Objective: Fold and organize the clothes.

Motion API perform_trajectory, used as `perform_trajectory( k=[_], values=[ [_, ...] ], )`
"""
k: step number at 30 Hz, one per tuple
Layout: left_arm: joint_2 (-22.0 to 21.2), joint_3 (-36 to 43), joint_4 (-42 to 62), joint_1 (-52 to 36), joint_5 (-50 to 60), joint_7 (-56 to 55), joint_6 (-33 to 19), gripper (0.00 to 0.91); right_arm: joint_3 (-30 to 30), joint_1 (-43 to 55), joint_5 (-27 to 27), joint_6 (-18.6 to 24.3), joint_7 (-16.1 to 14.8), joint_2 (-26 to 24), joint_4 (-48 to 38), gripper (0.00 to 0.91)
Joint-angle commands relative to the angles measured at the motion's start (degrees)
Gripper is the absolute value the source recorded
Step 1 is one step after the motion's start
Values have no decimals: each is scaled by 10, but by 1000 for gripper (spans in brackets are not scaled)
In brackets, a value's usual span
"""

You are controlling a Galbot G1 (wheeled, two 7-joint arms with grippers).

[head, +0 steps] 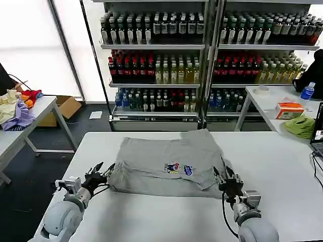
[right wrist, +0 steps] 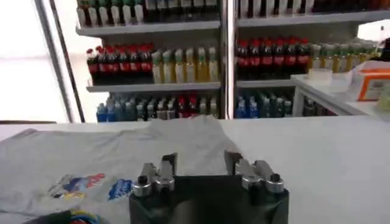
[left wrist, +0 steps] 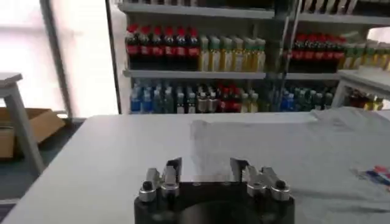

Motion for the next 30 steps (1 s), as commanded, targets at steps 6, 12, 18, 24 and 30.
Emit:
perform_trajectory(
  k=[6,12,18,24,30],
  values=[
    [-14,-4,-21,94,43,11,-15,907,24,-94,-33,-24,25,10,36,907],
    [-24,24,29,49,42,19,-26,816,-12,-77,-37,-26,42,41,-1,0],
    [-19,34,48,14,40,21,-29,40,-48,-41,-33,-23,53,57,-31,0],
    [-9,35,47,27,38,33,-31,10,-55,-37,-34,-21,54,64,-39,0],
    [-2,37,46,46,29,44,-31,10,-52,-37,-29,-18,53,61,-42,0]
  ],
)
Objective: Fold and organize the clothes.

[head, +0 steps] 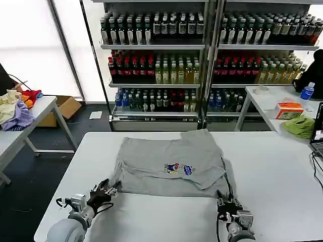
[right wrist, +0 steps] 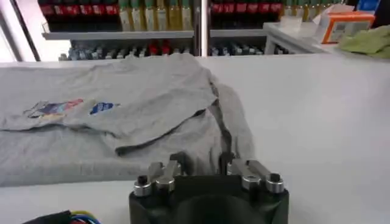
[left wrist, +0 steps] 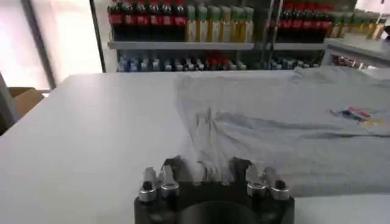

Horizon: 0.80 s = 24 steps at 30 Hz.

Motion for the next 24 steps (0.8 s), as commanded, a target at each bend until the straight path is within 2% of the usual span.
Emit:
perform_trajectory(
  k=[1,15,20,24],
  values=[
    [4,5,9,7,-2,10,0,10,-8,2,-2,-2,6,8,-8,0],
    [19,-18,-35,64,12,33,-11,0,-4,-9,32,-5,-34,-31,25,0],
    [7,-52,-96,137,18,22,-4,0,11,-73,33,-12,-45,-48,73,0],
    [-1,-86,-145,212,64,42,-10,10,44,-149,29,-17,-54,-42,118,0]
  ],
)
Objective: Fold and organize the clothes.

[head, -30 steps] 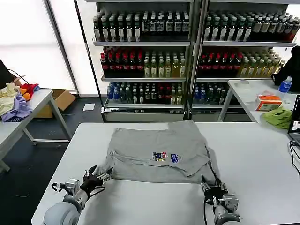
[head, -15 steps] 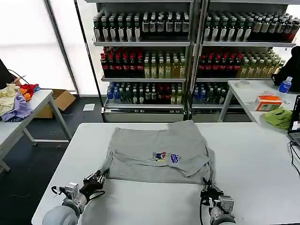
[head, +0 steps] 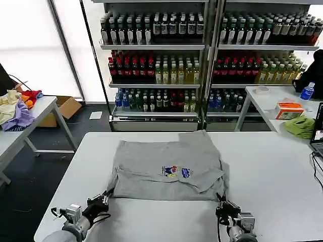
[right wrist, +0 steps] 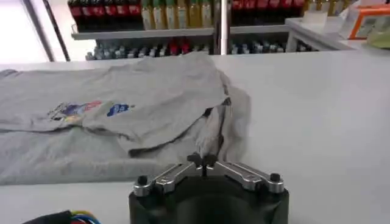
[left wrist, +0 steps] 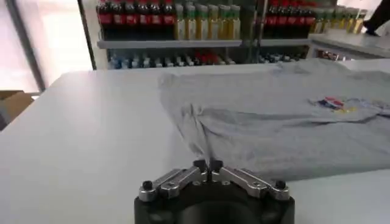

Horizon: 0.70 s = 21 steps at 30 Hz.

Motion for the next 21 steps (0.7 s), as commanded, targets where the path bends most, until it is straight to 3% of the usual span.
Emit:
perform_trajectory(
  k=[1,4,7,8,15,21],
  values=[
    [-7,-53,-89,119,49,25,-1,10,24,-89,6,-3,-9,-7,52,0],
    [-21,-92,-129,190,53,45,22,10,33,-157,-51,-6,-27,-5,82,0],
    [-29,-132,-159,236,77,72,26,20,36,-195,-55,0,-33,-3,106,20],
    [-32,-141,-166,243,87,79,27,907,37,-204,-59,8,-37,-1,110,907],
    [-55,-173,-200,258,94,116,69,907,49,-205,-101,15,-61,29,109,907],
    [-37,-228,-205,217,45,115,92,907,110,-167,-34,25,-65,10,125,907]
  ],
)
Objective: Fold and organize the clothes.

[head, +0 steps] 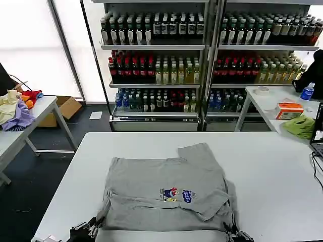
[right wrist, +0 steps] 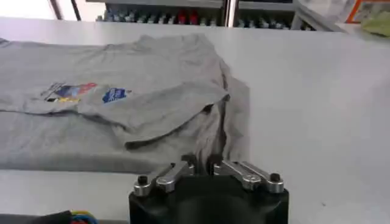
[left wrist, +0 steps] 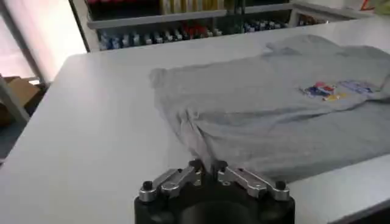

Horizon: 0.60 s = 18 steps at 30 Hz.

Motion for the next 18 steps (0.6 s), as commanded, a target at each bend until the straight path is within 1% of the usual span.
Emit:
perform_trajectory(
  k=[1,4,5,6,7,8,9,10,11,12,13,14,16,17,18],
  values=[
    [4,-78,-39,15,-22,24,31,907,41,-13,16,7,-15,0,25,907],
    [26,-100,-14,-35,-43,49,13,907,77,44,40,8,-5,-15,23,907],
    [36,-104,1,-67,-46,51,14,907,87,76,44,2,0,-21,17,907],
    [44,-105,13,-80,-50,54,13,907,94,111,47,-9,2,-30,11,907],
    [55,-103,28,-106,-57,62,11,907,97,139,58,-16,4,-48,0,907],
    [73,-95,46,-135,-59,70,6,907,96,181,78,-29,7,-72,-16,907],
    [80,-90,60,-147,-59,73,5,907,92,210,100,-38,10,-80,-24,907],
    [94,-76,72,-173,-60,80,5,907,80,256,137,-55,13,-115,-42,907],
    [110,-53,100,-200,-70,90,6,907,60,313,187,-68,15,-144,-80,907],
    [118,-46,116,-220,-75,91,7,907,49,338,197,-68,16,-155,-98,907],
    [127,-10,146,-254,-81,92,8,907,34,376,206,-68,10,-169,-128,907],
    [135,12,165,-288,-88,92,7,907,5,418,213,-67,-11,-180,-165,907],
    [147,68,215,-348,-123,92,2,907,-32,482,223,-68,-34,-188,-235,907],
    [152,99,240,-377,-134,90,-8,907,-57,512,222,-67,-50,-190,-267,907],
    [154,128,272,-404,-132,88,-29,907,-84,543,222,-67,-56,-189,-298,907]
  ],
)
